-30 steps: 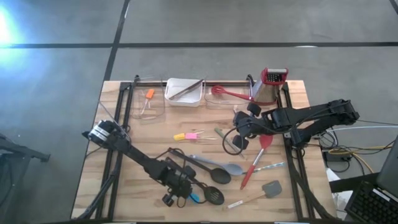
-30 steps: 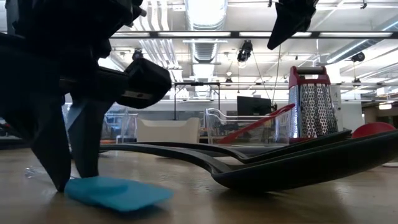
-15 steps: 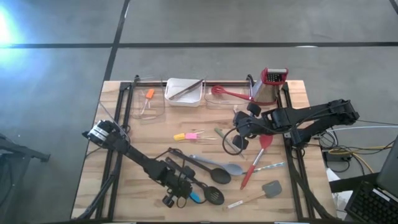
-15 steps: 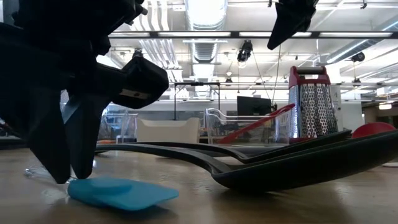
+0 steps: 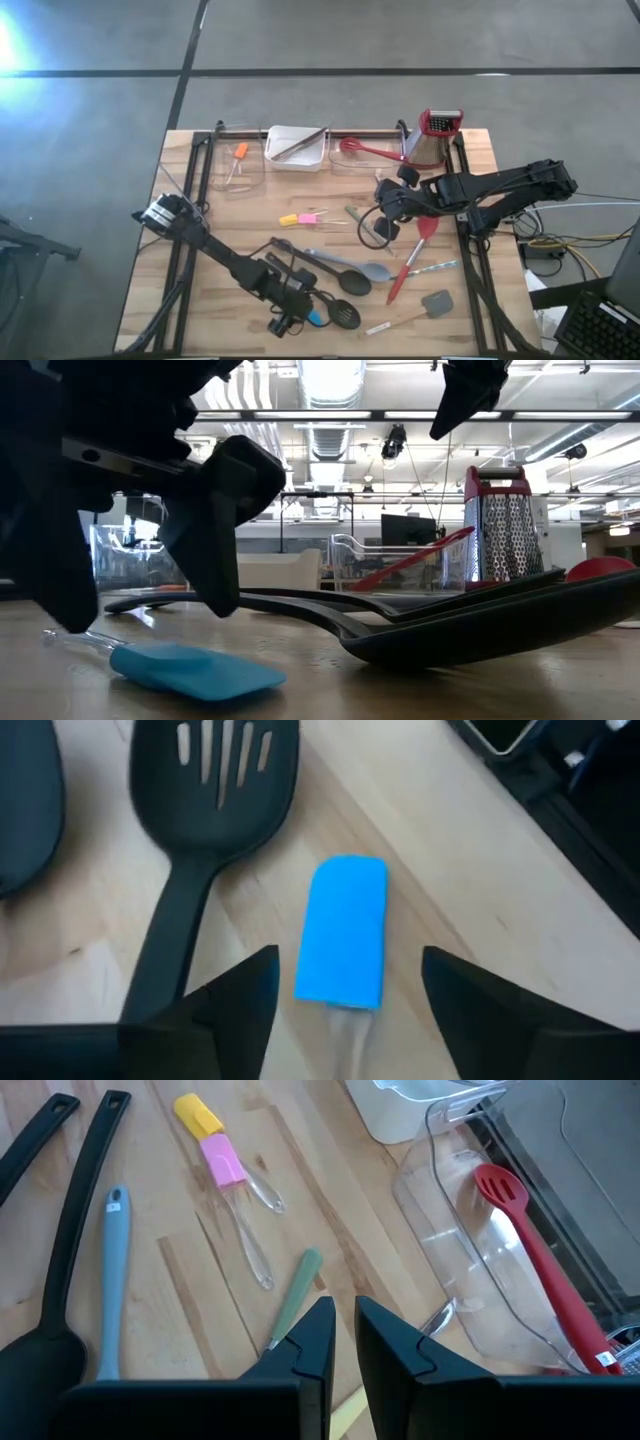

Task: Pick & Place Kitchen Items
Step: Put the blue spatula into the left transparent bin

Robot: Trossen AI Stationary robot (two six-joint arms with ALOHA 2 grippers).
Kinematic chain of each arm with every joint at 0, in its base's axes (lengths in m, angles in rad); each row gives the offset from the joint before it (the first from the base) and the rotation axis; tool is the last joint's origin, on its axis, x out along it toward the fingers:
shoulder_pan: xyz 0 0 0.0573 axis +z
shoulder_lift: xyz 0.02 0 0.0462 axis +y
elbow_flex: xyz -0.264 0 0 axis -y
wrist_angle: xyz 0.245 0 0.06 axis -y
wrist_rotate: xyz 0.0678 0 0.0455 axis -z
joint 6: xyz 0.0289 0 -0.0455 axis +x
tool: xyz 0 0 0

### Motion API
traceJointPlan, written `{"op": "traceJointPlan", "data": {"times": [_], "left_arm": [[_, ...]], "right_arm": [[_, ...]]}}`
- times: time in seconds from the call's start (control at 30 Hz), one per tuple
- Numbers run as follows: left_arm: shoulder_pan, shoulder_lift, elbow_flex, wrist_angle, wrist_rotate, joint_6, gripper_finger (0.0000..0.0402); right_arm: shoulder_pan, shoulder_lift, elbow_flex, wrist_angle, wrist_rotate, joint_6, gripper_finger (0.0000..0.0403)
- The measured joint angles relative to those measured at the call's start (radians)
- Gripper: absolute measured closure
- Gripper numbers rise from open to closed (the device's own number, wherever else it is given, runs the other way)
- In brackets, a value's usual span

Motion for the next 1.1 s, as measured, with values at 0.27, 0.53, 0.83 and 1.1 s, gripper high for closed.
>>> {"op": "traceJointPlan", "data": {"times": [0.27, 0.53, 0.83, 1.1], "left_arm": [[0.0, 0.081, 0.002, 0.091, 0.026, 0.032, 0.015], [0.004, 0.146, 0.008, 0.1, 0.008, 0.042, 0.0184], [0.004, 0.147, 0.007, 0.085, 0.005, 0.042, 0.0324], [0.005, 0.137, 0.006, 0.077, 0.019, 0.038, 0.0363]], "right_arm": [[0.0, 0.0, 0.0, 0.003, 0.0, -0.004, 0.0364], [0.0, 0.0, 0.0, 0.003, 0.0, -0.007, 0.0364], [0.0, 0.0, 0.0, 0.002, 0.0, -0.012, 0.0364], [0.0, 0.0, 0.0, 0.002, 0.0, -0.012, 0.0364]]}}
